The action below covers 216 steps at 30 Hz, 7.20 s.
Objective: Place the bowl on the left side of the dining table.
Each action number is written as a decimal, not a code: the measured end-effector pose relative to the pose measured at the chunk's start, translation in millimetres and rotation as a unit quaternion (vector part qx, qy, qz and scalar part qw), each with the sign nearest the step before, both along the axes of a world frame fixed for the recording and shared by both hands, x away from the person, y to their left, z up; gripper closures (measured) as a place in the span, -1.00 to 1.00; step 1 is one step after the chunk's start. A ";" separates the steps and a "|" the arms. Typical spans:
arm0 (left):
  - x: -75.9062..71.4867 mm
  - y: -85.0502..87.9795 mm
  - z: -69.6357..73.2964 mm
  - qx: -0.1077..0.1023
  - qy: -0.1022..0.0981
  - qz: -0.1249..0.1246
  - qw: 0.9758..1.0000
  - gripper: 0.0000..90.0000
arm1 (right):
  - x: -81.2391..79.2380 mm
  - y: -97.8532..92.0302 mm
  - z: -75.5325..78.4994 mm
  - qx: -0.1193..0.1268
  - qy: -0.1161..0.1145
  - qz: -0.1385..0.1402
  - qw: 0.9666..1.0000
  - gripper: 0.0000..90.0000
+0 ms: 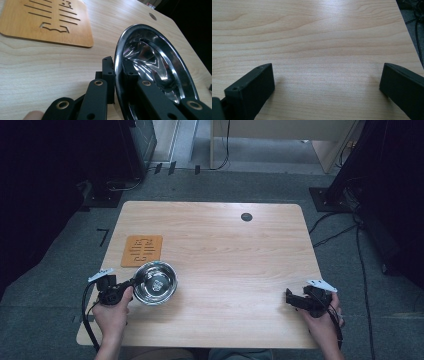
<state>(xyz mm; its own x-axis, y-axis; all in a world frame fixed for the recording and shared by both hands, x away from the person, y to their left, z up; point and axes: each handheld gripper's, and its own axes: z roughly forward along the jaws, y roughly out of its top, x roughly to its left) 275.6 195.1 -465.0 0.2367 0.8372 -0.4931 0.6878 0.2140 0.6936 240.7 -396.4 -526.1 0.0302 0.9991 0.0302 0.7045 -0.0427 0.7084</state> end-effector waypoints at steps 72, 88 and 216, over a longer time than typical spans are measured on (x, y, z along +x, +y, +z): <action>114.6 29.1 -19.2 0.009 0.039 0.140 0.989 0.87 | -0.1 -0.4 -0.2 0.001 -0.001 -0.002 1.000 -1.00; 129.8 36.3 -30.7 0.004 0.050 0.157 0.986 0.87 | -0.1 -0.4 -0.2 0.000 -0.001 -0.002 1.000 -1.00; 11.0 29.8 -42.0 0.111 -0.028 0.007 0.993 -0.71 | 0.0 -0.1 0.0 0.000 0.000 -0.002 1.000 -1.00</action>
